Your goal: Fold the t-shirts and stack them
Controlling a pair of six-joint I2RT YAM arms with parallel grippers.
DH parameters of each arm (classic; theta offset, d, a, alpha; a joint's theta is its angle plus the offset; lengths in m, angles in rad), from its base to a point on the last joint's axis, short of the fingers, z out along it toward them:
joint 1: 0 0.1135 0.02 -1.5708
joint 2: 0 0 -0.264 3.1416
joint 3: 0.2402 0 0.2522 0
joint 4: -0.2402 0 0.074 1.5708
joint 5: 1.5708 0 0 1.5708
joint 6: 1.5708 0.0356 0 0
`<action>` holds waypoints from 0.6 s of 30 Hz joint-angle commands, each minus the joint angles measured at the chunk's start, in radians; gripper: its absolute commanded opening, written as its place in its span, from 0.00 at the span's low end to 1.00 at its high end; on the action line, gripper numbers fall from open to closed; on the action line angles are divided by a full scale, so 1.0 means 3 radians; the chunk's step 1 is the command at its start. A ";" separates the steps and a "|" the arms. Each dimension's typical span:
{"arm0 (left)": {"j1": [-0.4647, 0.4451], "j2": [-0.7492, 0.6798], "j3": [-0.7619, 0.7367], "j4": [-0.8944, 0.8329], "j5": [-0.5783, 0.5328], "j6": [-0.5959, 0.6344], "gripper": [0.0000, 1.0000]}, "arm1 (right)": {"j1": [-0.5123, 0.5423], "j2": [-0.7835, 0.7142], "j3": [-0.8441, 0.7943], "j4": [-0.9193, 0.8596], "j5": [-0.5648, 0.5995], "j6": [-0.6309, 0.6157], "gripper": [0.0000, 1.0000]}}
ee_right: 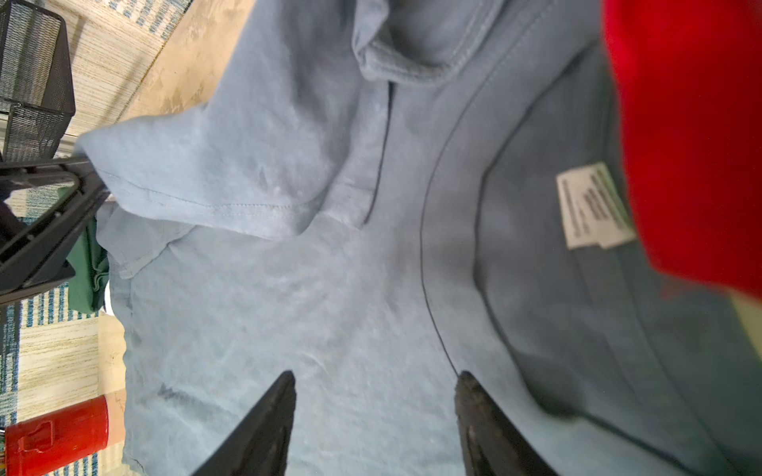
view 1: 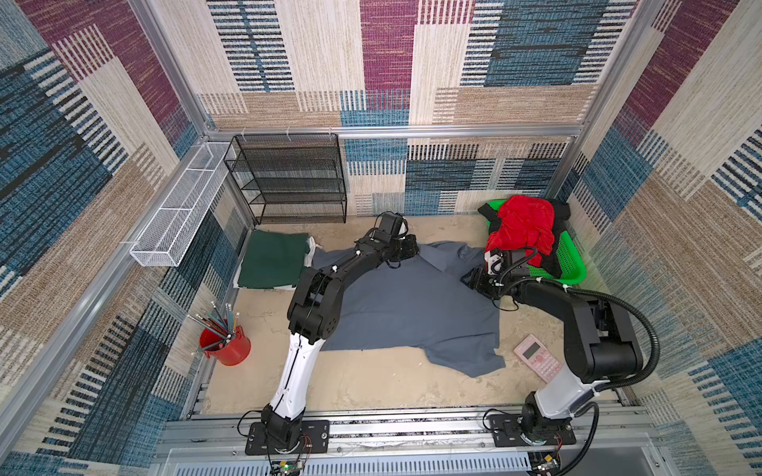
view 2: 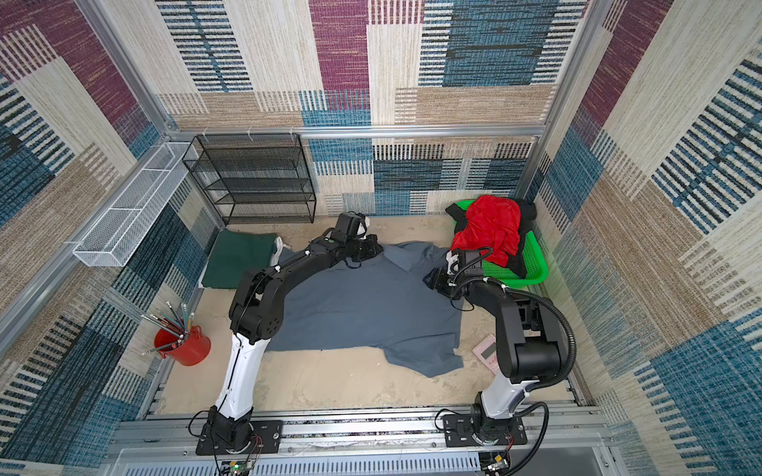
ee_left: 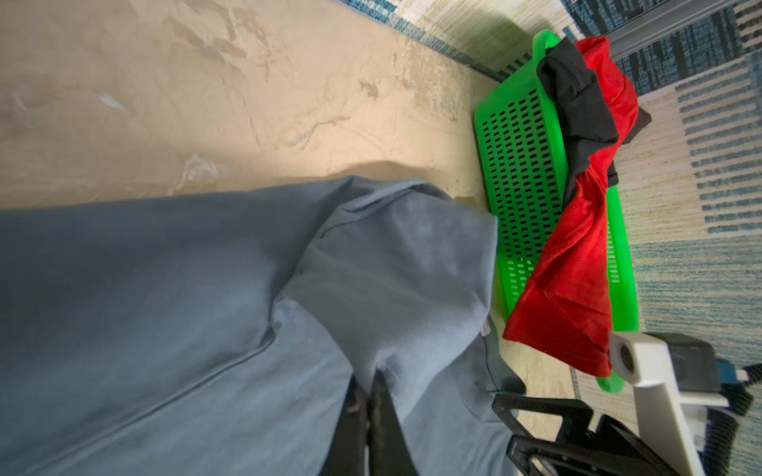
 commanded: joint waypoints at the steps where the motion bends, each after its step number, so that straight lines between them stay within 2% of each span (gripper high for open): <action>1: 0.0017 0.0035 0.0089 0.0000 0.0069 -0.0092 0.00 | 0.0042 0.0122 0.0137 0.0101 0.0003 0.0024 0.62; 5: 0.0032 0.0060 0.0106 0.0000 0.0086 -0.0103 0.00 | 0.0187 0.0338 0.0452 -0.0024 0.0175 -0.0024 0.60; 10: 0.0058 0.0091 0.0106 0.0034 0.0120 -0.0122 0.00 | 0.0332 0.0713 0.0857 -0.0262 0.0468 -0.0084 0.51; 15: 0.0078 0.0091 0.0101 0.0042 0.0145 -0.0122 0.00 | 0.0417 0.0877 0.1029 -0.0425 0.0844 -0.0109 0.49; 18: 0.0090 0.0091 0.0091 0.0053 0.0166 -0.0117 0.00 | 0.0427 0.0919 0.1069 -0.0422 0.0859 -0.0113 0.49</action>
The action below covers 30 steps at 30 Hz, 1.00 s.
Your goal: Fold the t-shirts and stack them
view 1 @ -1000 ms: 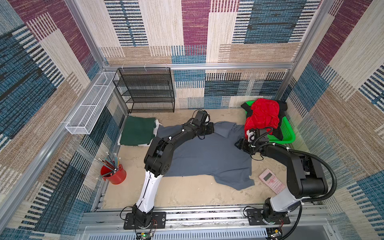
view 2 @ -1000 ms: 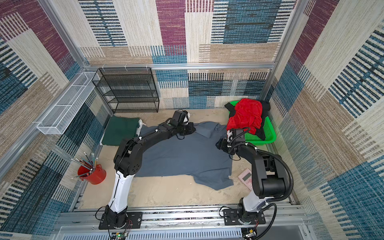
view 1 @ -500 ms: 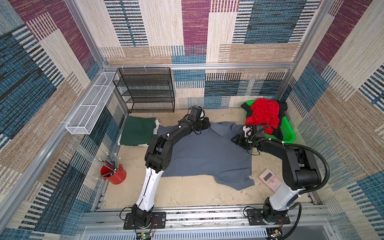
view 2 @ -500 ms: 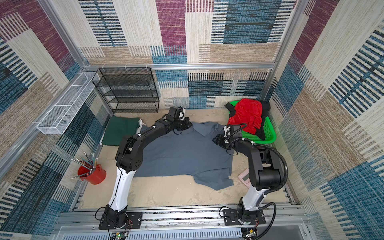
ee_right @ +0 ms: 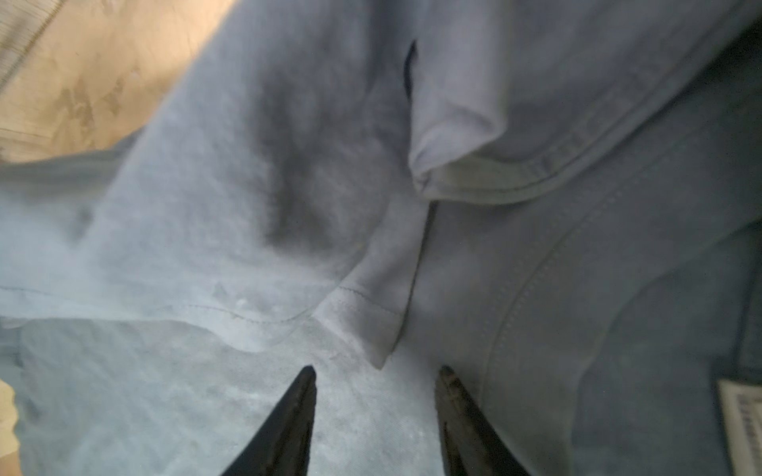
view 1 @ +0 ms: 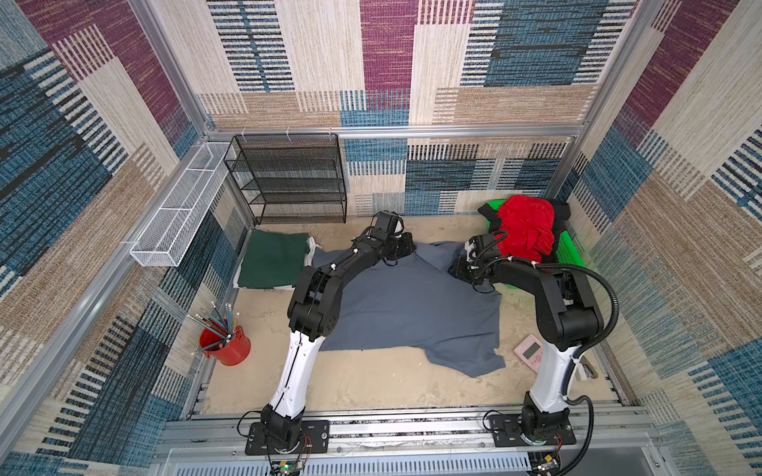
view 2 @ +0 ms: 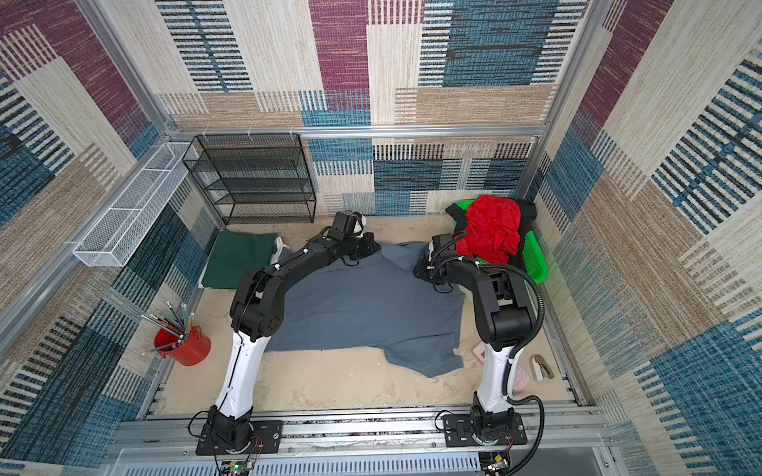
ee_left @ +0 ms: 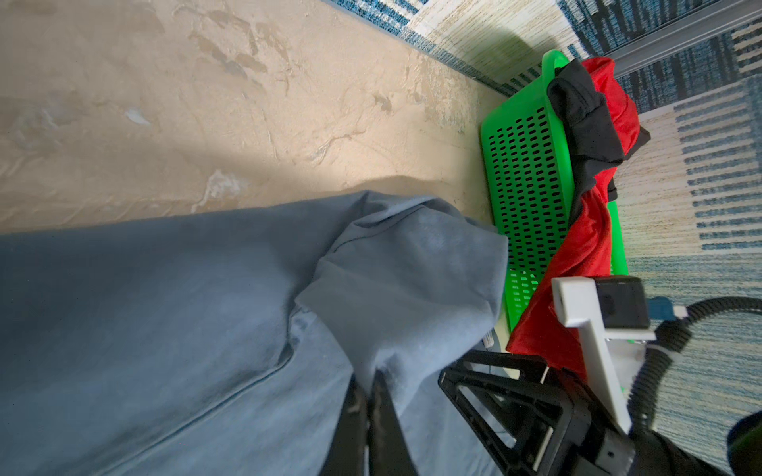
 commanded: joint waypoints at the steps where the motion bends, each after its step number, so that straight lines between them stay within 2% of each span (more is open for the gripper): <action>1: 0.0012 0.0003 0.0022 0.0054 0.0074 -0.0074 0.00 | 0.0012 0.0054 0.0071 -0.0057 0.0193 -0.0034 0.48; 9: 0.0028 0.0039 0.0017 0.0120 0.0123 -0.0103 0.00 | 0.0043 0.0238 0.0238 -0.0134 0.0120 -0.0033 0.46; 19: 0.0051 0.0050 -0.0018 0.0161 0.0149 -0.0134 0.00 | 0.0166 0.0224 0.0425 -0.0416 0.0491 -0.0089 0.41; 26: 0.0063 0.0049 -0.0023 0.0186 0.0167 -0.0143 0.00 | 0.0176 0.0156 0.0485 -0.0502 0.0566 -0.0104 0.40; 30: 0.0067 0.0054 -0.0042 0.0216 0.0177 -0.0163 0.00 | 0.0176 0.0143 0.0488 -0.0462 0.0496 -0.0085 0.37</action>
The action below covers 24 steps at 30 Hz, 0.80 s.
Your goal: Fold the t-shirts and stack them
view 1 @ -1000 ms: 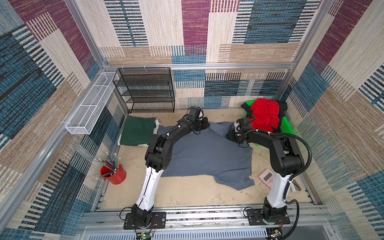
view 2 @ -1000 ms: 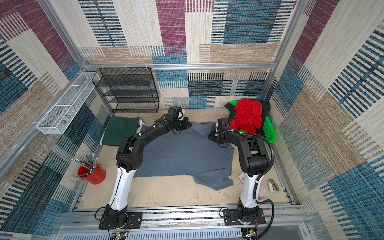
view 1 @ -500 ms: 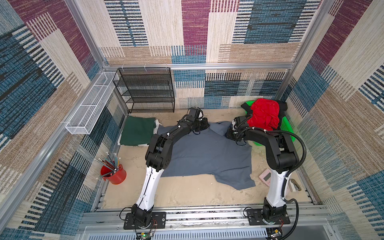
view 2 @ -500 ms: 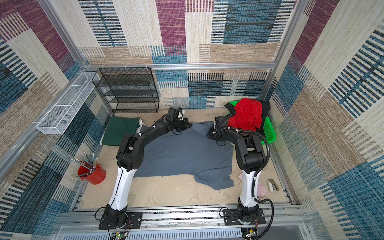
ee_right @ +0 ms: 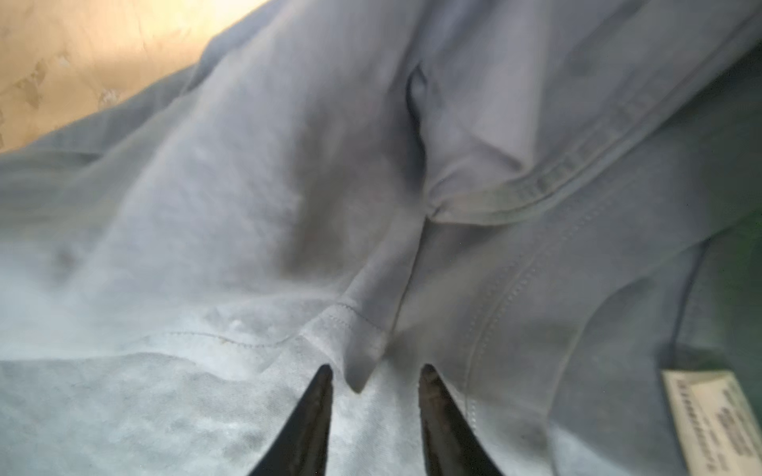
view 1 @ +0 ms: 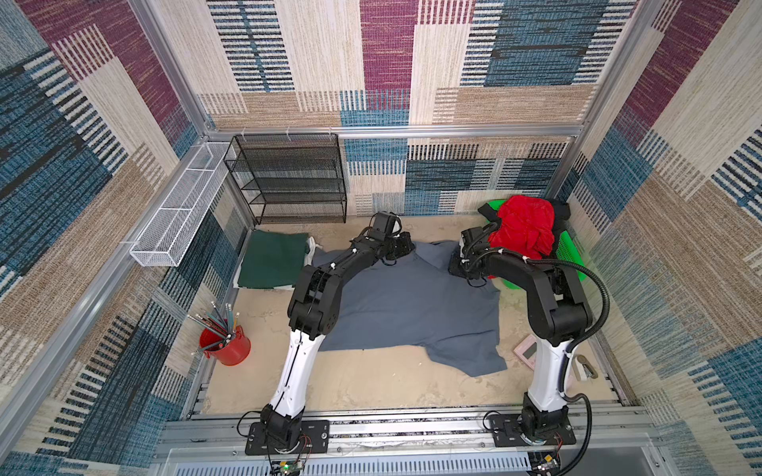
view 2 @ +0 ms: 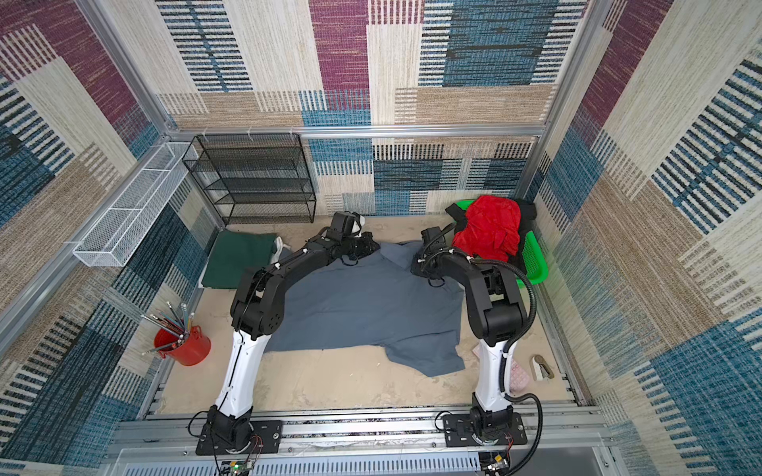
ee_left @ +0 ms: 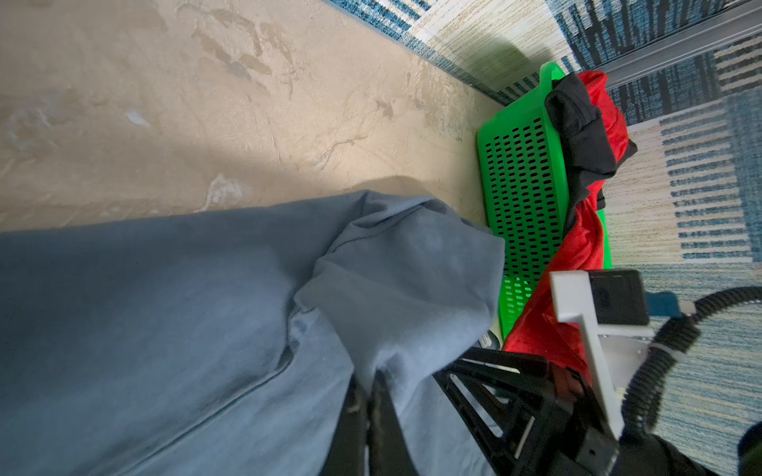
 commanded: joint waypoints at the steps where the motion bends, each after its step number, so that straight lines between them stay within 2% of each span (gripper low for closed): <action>1: 0.0007 -0.0001 -0.0038 0.0110 0.0071 -0.0071 0.00 | 0.0006 -0.0020 0.0033 0.0019 -0.0059 0.0002 0.37; 6: 0.0009 0.0014 -0.0041 0.0145 0.0088 -0.0104 0.00 | 0.0011 0.0083 0.0144 0.0013 -0.0205 0.0066 0.36; 19: 0.0024 -0.0006 -0.0066 0.0195 0.0110 -0.0119 0.00 | 0.0011 0.0208 0.0187 -0.0047 -0.0120 0.0095 0.33; 24: 0.0025 -0.0006 -0.0066 0.0208 0.0120 -0.0130 0.00 | 0.0011 0.0222 0.0225 -0.0058 -0.0094 0.0103 0.20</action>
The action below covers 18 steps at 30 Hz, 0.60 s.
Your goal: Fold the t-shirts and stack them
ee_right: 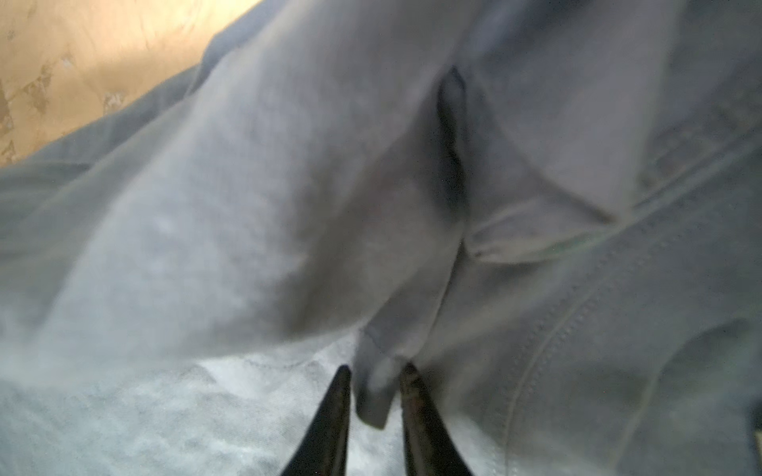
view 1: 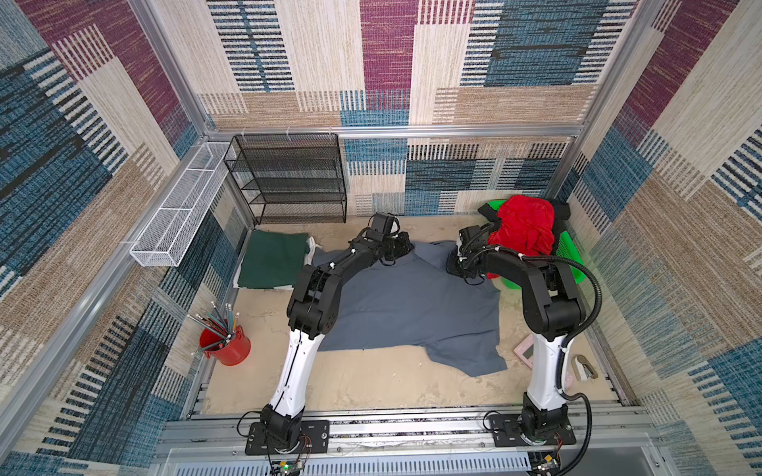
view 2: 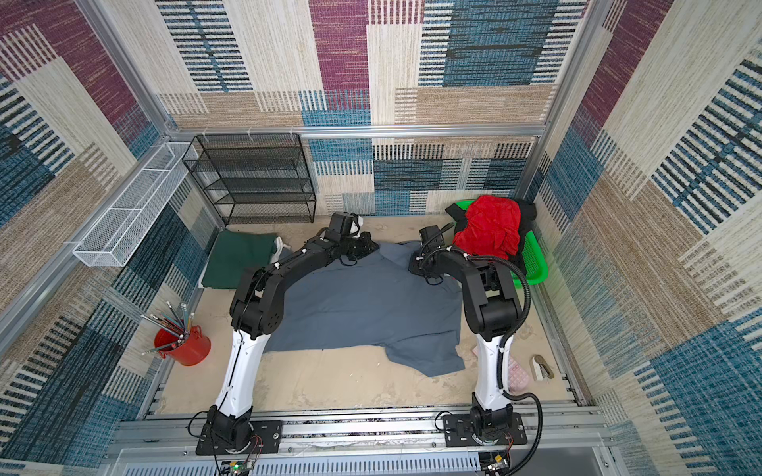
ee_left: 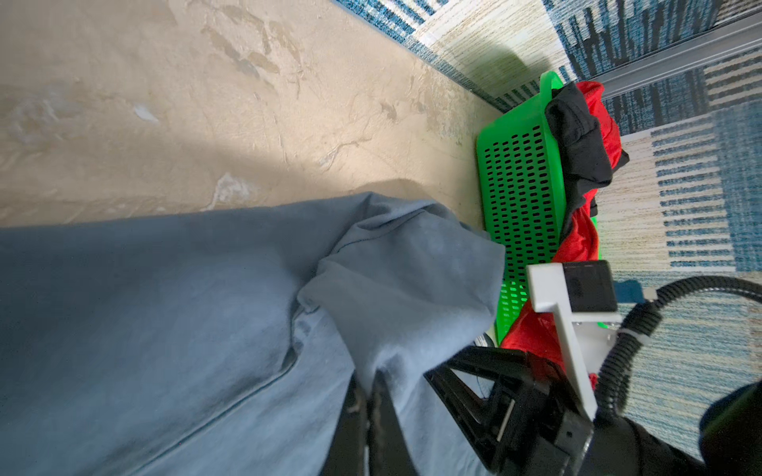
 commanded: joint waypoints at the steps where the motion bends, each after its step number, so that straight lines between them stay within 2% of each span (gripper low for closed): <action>1: 0.0003 -0.0012 -0.0019 0.0117 0.0064 -0.0042 0.00 | 0.0005 0.0007 0.0036 -0.0003 0.0065 0.0040 0.19; 4: 0.0003 -0.0012 -0.0024 0.0127 0.0069 -0.0051 0.00 | 0.0004 0.0014 0.0087 -0.0015 0.0117 0.0035 0.15; 8: 0.0003 -0.0007 -0.0027 0.0138 0.0092 -0.0065 0.00 | 0.0005 0.0053 0.0196 -0.0063 0.0151 0.0009 0.14; 11: 0.0003 -0.0012 -0.0023 0.0123 0.0098 -0.0055 0.00 | 0.0004 0.0074 0.0243 -0.0084 0.0176 0.0000 0.04; 14: 0.0002 -0.0014 -0.0035 0.0136 0.0105 -0.0063 0.00 | 0.0004 0.0090 0.0283 -0.0098 0.0210 -0.0015 0.00; 18: 0.0003 -0.0021 -0.0039 0.0147 0.0131 -0.0070 0.00 | 0.0002 0.0092 0.0338 -0.0147 0.0249 -0.0036 0.00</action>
